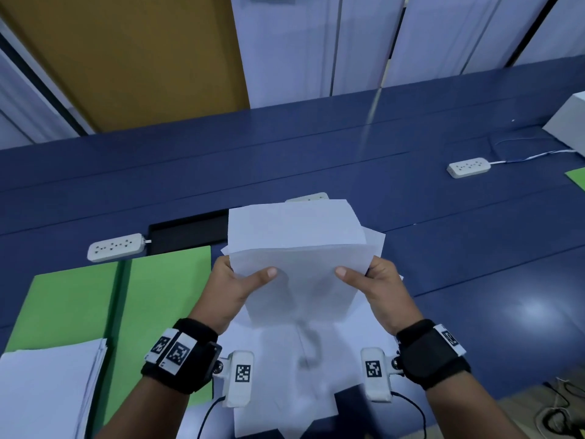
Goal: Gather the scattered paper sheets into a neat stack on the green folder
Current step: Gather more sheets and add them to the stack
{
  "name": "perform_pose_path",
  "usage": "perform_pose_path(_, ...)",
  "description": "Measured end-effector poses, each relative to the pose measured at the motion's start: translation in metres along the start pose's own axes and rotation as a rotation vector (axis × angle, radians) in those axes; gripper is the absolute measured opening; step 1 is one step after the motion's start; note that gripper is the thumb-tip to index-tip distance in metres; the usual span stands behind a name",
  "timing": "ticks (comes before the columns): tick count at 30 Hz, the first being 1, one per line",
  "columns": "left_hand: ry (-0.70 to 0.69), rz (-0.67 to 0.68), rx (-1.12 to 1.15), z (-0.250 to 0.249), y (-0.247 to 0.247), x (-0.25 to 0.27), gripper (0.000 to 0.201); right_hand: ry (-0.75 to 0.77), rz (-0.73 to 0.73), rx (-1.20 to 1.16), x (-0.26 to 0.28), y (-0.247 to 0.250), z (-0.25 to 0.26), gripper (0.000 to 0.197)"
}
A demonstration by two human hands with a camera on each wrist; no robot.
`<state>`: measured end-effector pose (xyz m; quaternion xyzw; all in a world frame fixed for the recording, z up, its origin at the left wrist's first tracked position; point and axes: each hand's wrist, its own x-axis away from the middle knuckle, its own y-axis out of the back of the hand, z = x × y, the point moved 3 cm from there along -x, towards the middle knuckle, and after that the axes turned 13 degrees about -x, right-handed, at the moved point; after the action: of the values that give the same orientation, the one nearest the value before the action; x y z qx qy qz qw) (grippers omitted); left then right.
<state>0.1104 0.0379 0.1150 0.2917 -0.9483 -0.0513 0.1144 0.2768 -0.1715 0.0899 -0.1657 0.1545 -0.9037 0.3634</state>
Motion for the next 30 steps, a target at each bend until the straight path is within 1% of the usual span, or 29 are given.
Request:
perform_pose_path(2, -0.024, 0.043, -0.013, -0.01, 0.005, 0.008, 0.036, 0.01, 0.038, 0.016, 0.001, 0.002, 0.008, 0.024)
perform_pose_path(4, -0.039, 0.116, -0.073, -0.021, 0.012, 0.017, 0.043, 0.001, 0.123, 0.025, 0.003, 0.006, 0.018, 0.025)
perform_pose_path(6, -0.035, 0.203, -0.184, -0.032, 0.018, 0.025, 0.041, -0.019, 0.22, 0.052, 0.008, 0.01, 0.029, 0.025)
perform_pose_path(8, -0.068, 0.321, -0.246, -0.037, 0.018, 0.024, 0.037, -0.022, 0.264, 0.093, 0.008, 0.01, 0.034, 0.024)
perform_pose_path(9, -0.094, 0.316, -0.258, -0.038, 0.016, 0.021, 0.029, -0.013, 0.245, 0.102, 0.006, 0.008, 0.034, 0.023)
perform_pose_path(10, -0.107, 0.235, -0.255, -0.037, 0.013, 0.018, 0.023, -0.002, 0.206, 0.1, 0.004, 0.006, 0.033, 0.022)
perform_pose_path(12, -0.124, -0.017, -0.255, -0.026, 0.009, 0.009, 0.019, 0.027, 0.1, 0.096, 0.0, -0.001, 0.026, 0.023)
perform_pose_path(13, -0.128, -0.105, -0.266, -0.02, 0.006, 0.008, 0.018, 0.048, 0.058, 0.101, 0.0, -0.007, 0.023, 0.023)
perform_pose_path(14, -0.122, -0.152, -0.271, -0.016, -0.001, 0.007, 0.019, 0.07, 0.033, 0.106, 0.0, -0.012, 0.02, 0.023)
perform_pose_path(15, -0.121, -0.171, -0.274, -0.012, -0.007, 0.007, 0.02, 0.094, 0.022, 0.113, 0.002, -0.019, 0.017, 0.023)
perform_pose_path(19, -0.161, -0.233, -0.176, -0.018, -0.016, 0.012, 0.017, 0.231, -0.044, 0.128, 0.011, -0.031, 0.023, 0.023)
perform_pose_path(21, -0.173, -0.256, -0.117, -0.021, -0.013, 0.011, 0.021, 0.264, -0.08, 0.087, 0.01, -0.031, 0.027, 0.022)
perform_pose_path(22, -0.167, -0.248, -0.098, -0.019, -0.011, 0.009, 0.025, 0.253, -0.093, 0.059, 0.009, -0.029, 0.028, 0.024)
perform_pose_path(24, -0.129, -0.189, -0.061, -0.01, -0.009, 0.003, 0.035, 0.191, -0.107, 0.041, 0.006, -0.024, 0.025, 0.034)
perform_pose_path(26, -0.06, -0.14, -0.023, 0.0, -0.009, -0.002, 0.041, 0.148, -0.091, 0.13, 0.005, -0.021, 0.022, 0.038)
perform_pose_path(28, -0.015, -0.099, -0.022, 0.008, -0.011, -0.006, 0.036, 0.135, -0.076, 0.206, 0.003, -0.02, 0.019, 0.03)
perform_pose_path(30, -0.007, -0.075, -0.071, 0.014, -0.014, -0.008, 0.026, 0.144, -0.068, 0.204, 0.003, -0.02, 0.02, 0.019)
